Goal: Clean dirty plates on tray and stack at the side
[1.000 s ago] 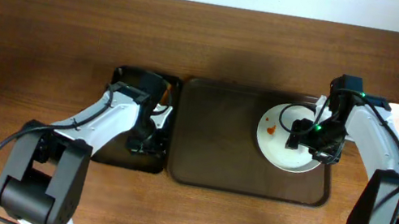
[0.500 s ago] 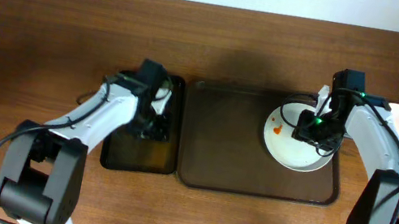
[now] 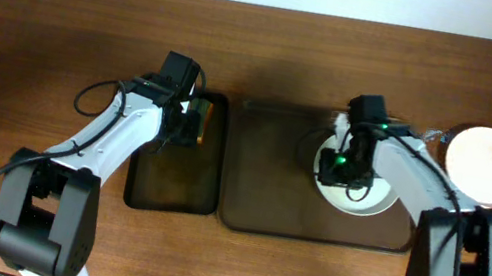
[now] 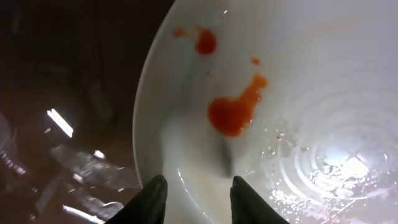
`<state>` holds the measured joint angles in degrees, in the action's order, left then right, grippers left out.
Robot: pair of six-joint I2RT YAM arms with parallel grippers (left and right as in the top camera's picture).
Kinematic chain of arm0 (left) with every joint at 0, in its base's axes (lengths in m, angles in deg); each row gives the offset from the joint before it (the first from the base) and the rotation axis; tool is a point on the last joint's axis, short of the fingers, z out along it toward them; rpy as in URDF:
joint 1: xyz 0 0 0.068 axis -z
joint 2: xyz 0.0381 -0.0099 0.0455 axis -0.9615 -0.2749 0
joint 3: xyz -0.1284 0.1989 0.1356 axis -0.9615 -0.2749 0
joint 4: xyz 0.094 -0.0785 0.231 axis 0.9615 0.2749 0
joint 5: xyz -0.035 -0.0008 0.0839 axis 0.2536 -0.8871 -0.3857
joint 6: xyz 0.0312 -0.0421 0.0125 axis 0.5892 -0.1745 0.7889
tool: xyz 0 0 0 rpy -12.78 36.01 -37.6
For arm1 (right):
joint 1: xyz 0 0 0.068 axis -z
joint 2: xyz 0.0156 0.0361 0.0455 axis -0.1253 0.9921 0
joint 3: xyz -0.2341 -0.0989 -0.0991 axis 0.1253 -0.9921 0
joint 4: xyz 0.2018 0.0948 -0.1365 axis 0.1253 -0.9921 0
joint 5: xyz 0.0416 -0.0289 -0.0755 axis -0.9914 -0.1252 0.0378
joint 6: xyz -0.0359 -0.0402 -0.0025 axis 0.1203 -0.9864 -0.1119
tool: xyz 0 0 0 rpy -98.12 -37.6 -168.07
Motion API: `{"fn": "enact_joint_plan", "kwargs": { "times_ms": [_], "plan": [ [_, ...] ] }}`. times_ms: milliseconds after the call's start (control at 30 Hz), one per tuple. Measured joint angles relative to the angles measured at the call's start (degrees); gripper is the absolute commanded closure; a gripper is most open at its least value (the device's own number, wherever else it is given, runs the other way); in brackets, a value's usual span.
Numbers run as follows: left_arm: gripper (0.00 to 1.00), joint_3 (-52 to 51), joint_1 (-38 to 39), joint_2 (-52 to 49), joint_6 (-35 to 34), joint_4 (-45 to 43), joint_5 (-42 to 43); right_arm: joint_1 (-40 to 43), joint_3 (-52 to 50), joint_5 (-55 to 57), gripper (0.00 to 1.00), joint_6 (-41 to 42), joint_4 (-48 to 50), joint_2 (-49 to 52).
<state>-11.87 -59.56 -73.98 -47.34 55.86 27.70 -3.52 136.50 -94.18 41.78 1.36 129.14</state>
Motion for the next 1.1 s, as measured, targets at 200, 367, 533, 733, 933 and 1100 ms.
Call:
{"fn": "enact_joint_plan", "kwargs": {
  "times_ms": [200,367,533,733,933,1100],
  "plan": [
    [0.37,0.0,0.0,0.0,0.0,-0.1,-0.2,-7.4,0.3,-4.2,0.50,-0.2,0.3,0.0],
    [0.36,0.0,0.0,0.0,0.2,-0.2,-0.4,-3.1,16.9,-3.8,0.41,-0.1,-19.5,0.1],
    [0.27,0.0,0.0,0.0,0.4,-0.4,-0.4,8.0,24.8,2.1,0.42,0.0,-28.6,-1.9],
    [0.28,0.0,0.0,0.0,0.5,-2.0,-0.4,14.4,6.9,-0.3,0.48,0.0,-22.6,-1.5],
    [0.27,0.0,0.0,0.0,0.5,-1.9,-0.4,14.4,-2.4,-3.0,0.76,0.1,-15.6,-1.3],
    [0.27,0.0,0.0,0.0,0.5,-1.9,-0.4,14.4,-2.6,-1.9,0.96,0.1,-9.2,-1.3]
  ]
}}
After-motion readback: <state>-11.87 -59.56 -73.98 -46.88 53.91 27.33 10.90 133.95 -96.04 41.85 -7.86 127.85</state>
